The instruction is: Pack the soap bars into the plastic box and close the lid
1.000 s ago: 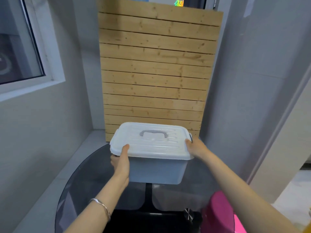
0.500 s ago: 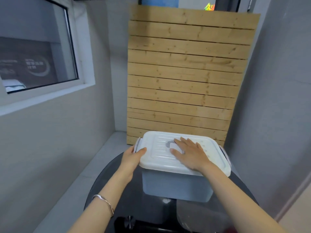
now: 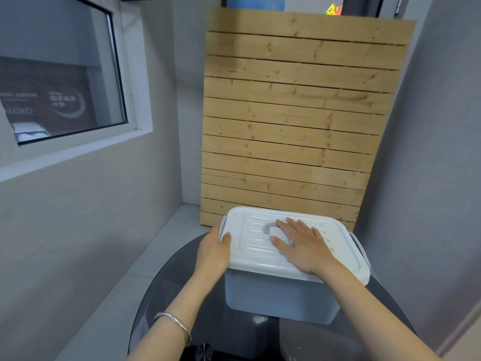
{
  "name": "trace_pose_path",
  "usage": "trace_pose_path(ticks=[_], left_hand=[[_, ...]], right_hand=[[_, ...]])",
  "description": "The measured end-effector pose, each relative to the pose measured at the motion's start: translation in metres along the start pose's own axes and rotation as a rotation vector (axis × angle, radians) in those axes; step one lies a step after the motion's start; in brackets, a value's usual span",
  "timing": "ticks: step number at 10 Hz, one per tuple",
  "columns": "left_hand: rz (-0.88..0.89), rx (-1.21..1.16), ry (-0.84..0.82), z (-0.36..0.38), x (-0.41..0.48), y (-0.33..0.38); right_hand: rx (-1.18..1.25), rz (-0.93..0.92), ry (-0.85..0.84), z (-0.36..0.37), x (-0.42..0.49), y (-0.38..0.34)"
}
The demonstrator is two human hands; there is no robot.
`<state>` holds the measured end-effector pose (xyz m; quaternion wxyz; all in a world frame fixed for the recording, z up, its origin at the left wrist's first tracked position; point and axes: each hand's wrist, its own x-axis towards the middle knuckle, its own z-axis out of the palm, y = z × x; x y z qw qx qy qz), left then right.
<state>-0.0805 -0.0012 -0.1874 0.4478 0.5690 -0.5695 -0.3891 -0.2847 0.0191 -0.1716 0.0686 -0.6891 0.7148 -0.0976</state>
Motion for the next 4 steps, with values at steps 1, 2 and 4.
trace_pose_path(ticks=[1, 2, 4], left_hand=[[0.011, 0.01, -0.021, -0.001, -0.001, 0.001], [0.022, 0.158, -0.007, -0.001, -0.004, 0.003], [0.441, 0.462, 0.088, 0.014, -0.011, 0.024]], right_hand=[[0.026, 0.002, 0.01, -0.001, 0.0, -0.001], [0.132, -0.01, 0.073, -0.008, -0.009, -0.005], [0.89, -0.137, 0.595, -0.076, -0.059, -0.021]])
